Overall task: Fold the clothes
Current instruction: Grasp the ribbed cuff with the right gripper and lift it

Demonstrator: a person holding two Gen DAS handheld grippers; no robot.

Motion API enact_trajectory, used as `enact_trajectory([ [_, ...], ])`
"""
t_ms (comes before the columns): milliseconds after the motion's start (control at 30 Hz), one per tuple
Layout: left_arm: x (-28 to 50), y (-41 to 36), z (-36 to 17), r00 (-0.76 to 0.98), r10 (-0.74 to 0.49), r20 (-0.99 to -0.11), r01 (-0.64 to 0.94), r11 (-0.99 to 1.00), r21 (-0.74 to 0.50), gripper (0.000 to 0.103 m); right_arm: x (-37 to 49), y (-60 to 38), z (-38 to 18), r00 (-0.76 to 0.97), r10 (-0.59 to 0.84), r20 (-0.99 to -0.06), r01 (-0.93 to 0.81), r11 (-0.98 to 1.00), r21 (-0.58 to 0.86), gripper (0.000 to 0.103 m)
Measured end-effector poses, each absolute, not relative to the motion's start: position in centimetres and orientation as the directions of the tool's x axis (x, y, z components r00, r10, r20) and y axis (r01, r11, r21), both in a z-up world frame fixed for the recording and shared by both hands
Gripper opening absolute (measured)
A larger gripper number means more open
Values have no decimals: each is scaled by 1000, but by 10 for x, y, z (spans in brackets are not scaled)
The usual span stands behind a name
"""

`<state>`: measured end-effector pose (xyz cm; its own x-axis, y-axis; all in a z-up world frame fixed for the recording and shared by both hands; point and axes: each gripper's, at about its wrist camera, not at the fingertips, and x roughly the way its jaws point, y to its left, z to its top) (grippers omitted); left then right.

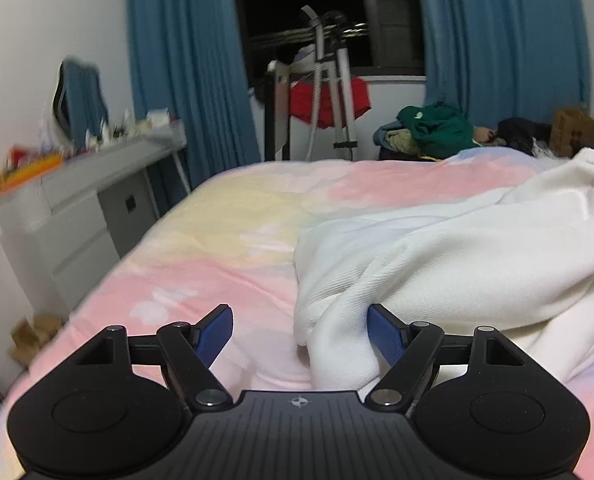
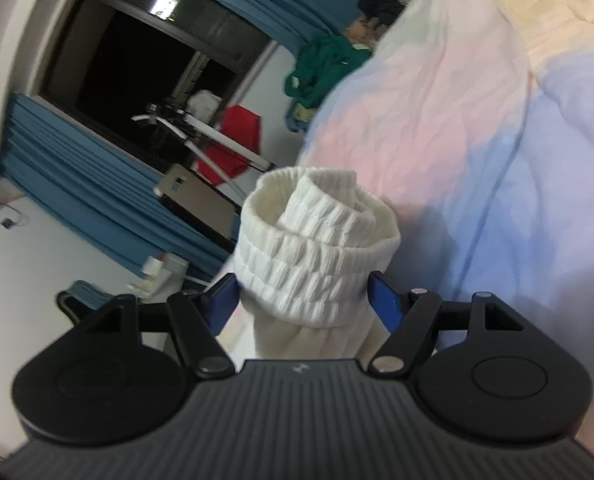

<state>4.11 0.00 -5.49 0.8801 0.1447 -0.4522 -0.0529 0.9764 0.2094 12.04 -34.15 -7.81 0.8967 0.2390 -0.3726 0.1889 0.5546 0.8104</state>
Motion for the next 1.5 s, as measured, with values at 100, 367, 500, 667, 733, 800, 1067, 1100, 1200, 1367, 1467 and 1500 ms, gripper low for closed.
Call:
enact_trajectory([
  [100,40,-10,-58,888,131,-442,-26,972,235,76,124,-336,-77,885,249,-393,181,593,784,73],
  [367,45,-5,-59,875,120,-468,-58,988,144,77,131,-321,-72,857,266,-441,148,693,706,73],
  [500,45,-4,-56,888,113,-446,-64,990,124,75,134,-323,-77,845,256,-470,183,687,703,64],
  [667,44,-13,-57,901,66,-429,-5,990,141,47,132,-323,-76,849,234,-473,200,686,699,45],
  [733,44,-18,-59,905,43,-424,27,987,157,32,128,-321,-75,857,225,-464,193,696,692,39],
  [800,42,-23,-59,908,29,-418,49,983,175,22,127,-318,-72,863,221,-454,177,710,682,32],
  [1067,29,-18,-51,895,-42,-444,108,986,123,8,114,-318,-53,880,224,-419,121,747,653,23],
  [1100,27,-17,-51,888,-51,-457,113,988,109,7,112,-319,-52,879,224,-421,121,749,652,23],
  [1200,25,-16,-52,872,-66,-485,120,989,81,7,113,-323,-56,856,227,-464,150,751,643,23],
  [1367,29,-15,-56,863,-60,-502,117,990,83,8,123,-334,-73,812,260,-523,216,698,682,37],
  [1467,29,-11,-57,856,-61,-514,114,991,73,8,121,-338,-78,802,252,-541,256,673,694,62],
  [1500,29,-11,-57,853,-62,-518,114,991,68,9,121,-338,-80,799,253,-545,262,670,695,65],
])
